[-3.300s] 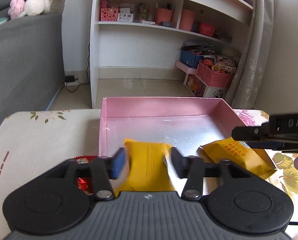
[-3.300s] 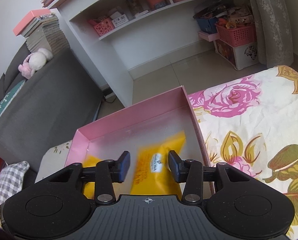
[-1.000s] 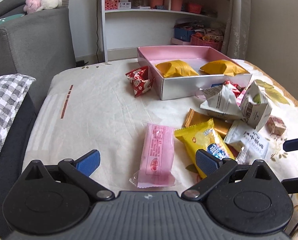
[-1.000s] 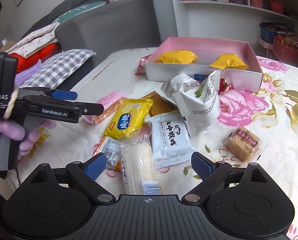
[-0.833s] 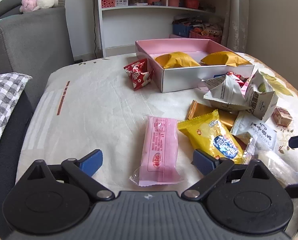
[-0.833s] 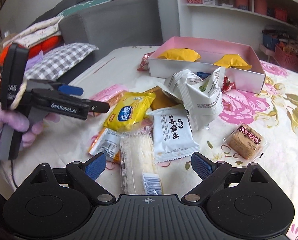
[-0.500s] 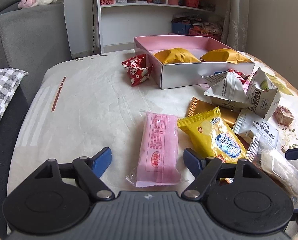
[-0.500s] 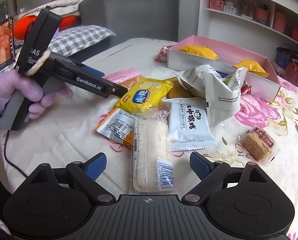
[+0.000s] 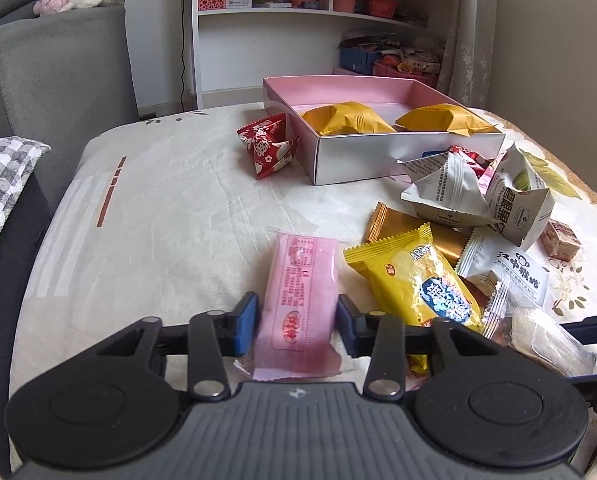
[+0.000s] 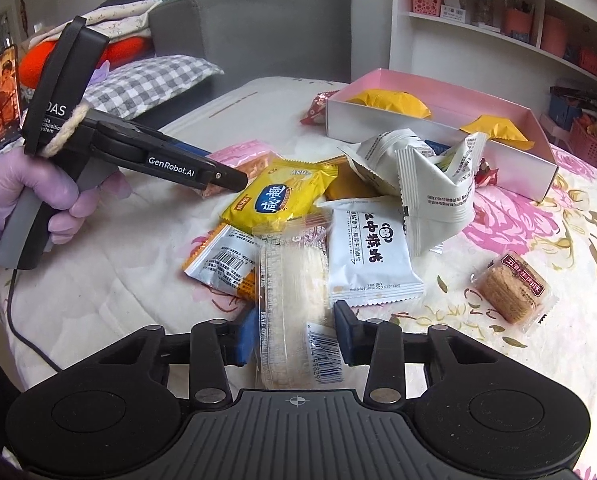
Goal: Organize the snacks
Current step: 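Grasp the pink wrapped bar with the left tool while the right tool grasps the clear pastry, then carry the pink bar and clear pastry into the box and release both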
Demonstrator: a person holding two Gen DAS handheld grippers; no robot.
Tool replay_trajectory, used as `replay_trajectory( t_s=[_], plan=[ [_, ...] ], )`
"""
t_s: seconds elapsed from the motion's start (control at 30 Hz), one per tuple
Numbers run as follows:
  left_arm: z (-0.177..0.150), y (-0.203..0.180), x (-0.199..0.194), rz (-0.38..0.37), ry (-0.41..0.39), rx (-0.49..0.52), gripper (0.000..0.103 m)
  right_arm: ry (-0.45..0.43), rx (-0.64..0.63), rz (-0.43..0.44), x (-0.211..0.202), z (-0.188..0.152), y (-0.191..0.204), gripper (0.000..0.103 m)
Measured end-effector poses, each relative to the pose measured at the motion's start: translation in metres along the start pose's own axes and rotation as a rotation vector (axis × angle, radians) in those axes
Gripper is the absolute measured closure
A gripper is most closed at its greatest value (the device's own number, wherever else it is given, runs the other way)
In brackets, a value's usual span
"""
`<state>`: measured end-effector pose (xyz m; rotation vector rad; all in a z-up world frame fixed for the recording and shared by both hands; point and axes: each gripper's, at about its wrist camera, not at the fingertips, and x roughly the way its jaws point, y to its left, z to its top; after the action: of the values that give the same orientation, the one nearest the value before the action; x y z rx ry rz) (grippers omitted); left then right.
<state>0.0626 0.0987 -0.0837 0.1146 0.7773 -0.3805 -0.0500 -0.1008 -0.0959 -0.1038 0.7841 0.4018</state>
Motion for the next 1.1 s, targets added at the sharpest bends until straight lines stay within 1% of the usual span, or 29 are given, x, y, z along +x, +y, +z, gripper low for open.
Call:
replay_trajectory(
  t_s=[0.07,0.13,0.23,0.47,0.67,0.9,1.1],
  plan=[
    [0.001,0.0,0.0,0.006,0.002,-0.003,0.072,-0.004,-0.014,-0.003,-0.001,0.001,0.002,0.069],
    [0.002,0.002,-0.001,0.005,0.005,-0.02,0.073,-0.014,-0.018,0.0,-0.002,0.003,0.002,0.078],
    [0.006,0.004,-0.002,0.017,0.001,-0.045,0.073,-0.022,-0.008,0.005,-0.005,0.008,-0.001,0.081],
    [0.015,0.01,-0.011,0.03,-0.019,-0.087,0.073,-0.032,0.006,0.011,-0.008,0.013,-0.005,0.083],
    [0.02,0.013,-0.014,0.04,-0.007,-0.112,0.073,-0.049,0.006,0.034,-0.011,0.019,-0.004,0.083],
    [0.029,0.009,-0.018,0.06,0.017,-0.127,0.073,-0.097,0.019,0.034,-0.019,0.031,-0.006,0.084],
    [0.041,0.004,-0.022,0.055,-0.004,-0.137,0.073,-0.141,0.039,0.016,-0.024,0.046,-0.013,0.084]
  ],
)
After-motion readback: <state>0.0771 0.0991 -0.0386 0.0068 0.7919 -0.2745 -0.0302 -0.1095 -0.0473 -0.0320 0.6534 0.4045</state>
